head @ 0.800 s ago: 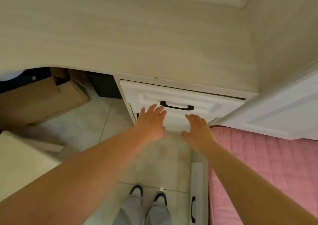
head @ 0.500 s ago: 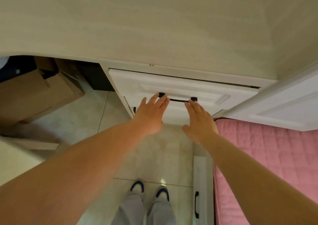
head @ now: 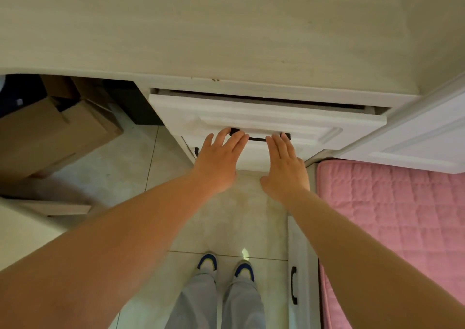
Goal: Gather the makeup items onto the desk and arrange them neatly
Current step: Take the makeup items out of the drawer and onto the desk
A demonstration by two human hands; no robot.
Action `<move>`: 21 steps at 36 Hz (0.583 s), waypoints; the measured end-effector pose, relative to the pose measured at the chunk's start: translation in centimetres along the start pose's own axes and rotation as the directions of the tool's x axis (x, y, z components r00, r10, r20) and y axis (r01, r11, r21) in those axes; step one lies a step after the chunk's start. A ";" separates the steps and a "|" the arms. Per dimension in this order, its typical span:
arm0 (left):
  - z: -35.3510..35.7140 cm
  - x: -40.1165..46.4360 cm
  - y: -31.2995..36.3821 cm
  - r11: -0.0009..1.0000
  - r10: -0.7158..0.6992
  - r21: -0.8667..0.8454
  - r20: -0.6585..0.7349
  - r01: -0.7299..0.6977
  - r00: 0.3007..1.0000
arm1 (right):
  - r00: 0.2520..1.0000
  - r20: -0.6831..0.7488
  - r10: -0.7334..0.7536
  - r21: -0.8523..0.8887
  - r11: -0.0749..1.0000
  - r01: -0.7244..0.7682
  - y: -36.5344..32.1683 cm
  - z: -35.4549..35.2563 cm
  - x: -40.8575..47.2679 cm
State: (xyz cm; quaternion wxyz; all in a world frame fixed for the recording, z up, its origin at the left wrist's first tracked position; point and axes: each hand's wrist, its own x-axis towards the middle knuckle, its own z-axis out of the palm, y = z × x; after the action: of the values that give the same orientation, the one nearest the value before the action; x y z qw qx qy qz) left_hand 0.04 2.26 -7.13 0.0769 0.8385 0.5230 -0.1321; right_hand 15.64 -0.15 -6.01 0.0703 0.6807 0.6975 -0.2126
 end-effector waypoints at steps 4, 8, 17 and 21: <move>0.2 -1.0 0.3 0.999 0.010 0.039 0.013 -0.010 1.000 | 1.000 0.020 0.006 -0.018 1.000 -0.006 0.0 0.3 -1.0; -0.7 -2.6 -0.2 0.989 0.140 0.073 -0.241 -0.126 0.960 | 1.000 0.028 0.007 -0.019 1.000 -0.006 0.0 0.2 -1.6; -4.4 -3.1 -1.6 0.993 -0.119 -0.036 -0.310 0.113 0.943 | 0.998 0.062 0.026 0.014 1.000 -0.027 -0.3 -0.6 -1.8; -5.0 -2.1 -2.4 0.969 -0.234 -0.128 -0.210 0.211 0.949 | 0.997 0.077 0.026 -0.014 1.000 -0.025 -0.3 -0.7 -2.2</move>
State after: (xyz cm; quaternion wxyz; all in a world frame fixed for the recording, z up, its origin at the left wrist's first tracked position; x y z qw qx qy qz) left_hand -2.30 2.85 -1.71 0.0458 0.7784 0.6259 -0.0175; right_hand 15.60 -1.86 -4.47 0.1045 0.6805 0.6867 -0.2334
